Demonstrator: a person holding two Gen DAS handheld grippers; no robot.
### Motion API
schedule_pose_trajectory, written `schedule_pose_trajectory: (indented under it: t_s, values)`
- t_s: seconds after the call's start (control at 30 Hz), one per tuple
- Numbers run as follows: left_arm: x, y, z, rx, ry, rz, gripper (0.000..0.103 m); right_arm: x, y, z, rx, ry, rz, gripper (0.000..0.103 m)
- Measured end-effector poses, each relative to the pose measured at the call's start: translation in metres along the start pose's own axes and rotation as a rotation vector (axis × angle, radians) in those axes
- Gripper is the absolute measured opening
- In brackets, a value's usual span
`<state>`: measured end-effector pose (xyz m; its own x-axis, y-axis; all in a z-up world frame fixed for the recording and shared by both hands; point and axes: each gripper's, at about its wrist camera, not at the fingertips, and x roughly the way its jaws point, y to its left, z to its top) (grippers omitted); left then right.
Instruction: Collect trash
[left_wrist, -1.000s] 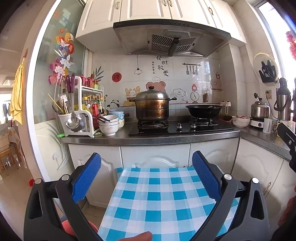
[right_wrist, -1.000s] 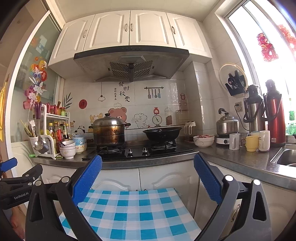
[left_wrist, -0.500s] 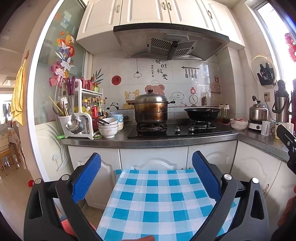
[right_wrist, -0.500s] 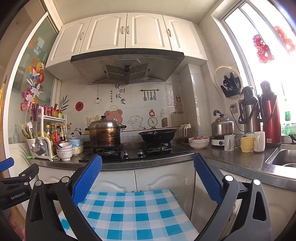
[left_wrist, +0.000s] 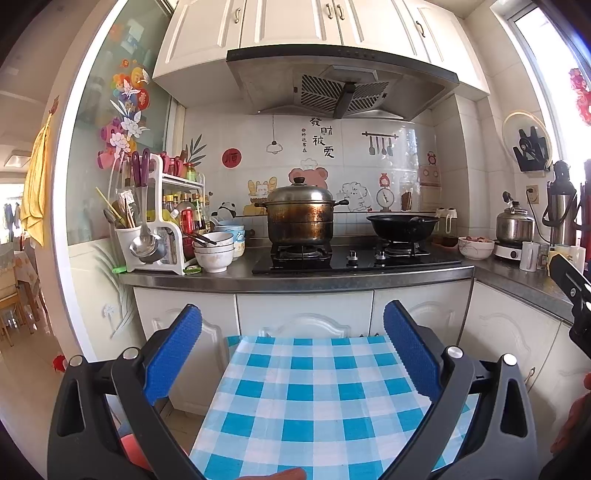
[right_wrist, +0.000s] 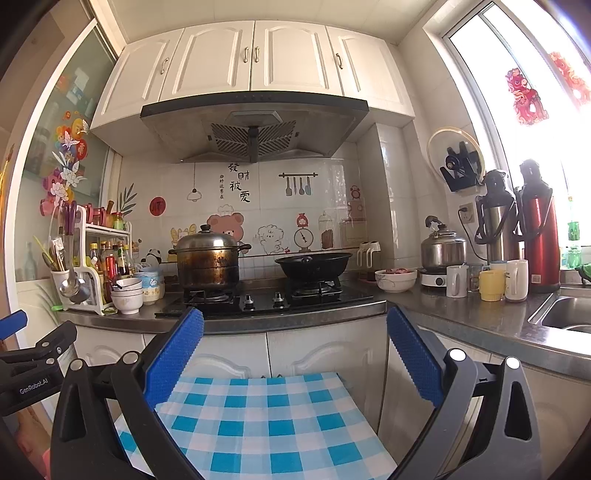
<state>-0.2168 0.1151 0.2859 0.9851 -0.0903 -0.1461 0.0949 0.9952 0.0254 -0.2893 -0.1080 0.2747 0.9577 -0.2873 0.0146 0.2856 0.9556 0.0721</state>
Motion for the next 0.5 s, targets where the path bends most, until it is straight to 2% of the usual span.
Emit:
schedule_pose_trajectory:
  t_s: [0.5]
  values:
    - [0.011,0.001,-0.004,-0.008,0.017,0.004,0.099,0.015,-0.003,-0.011,0.006,0.039,0.020,0.098]
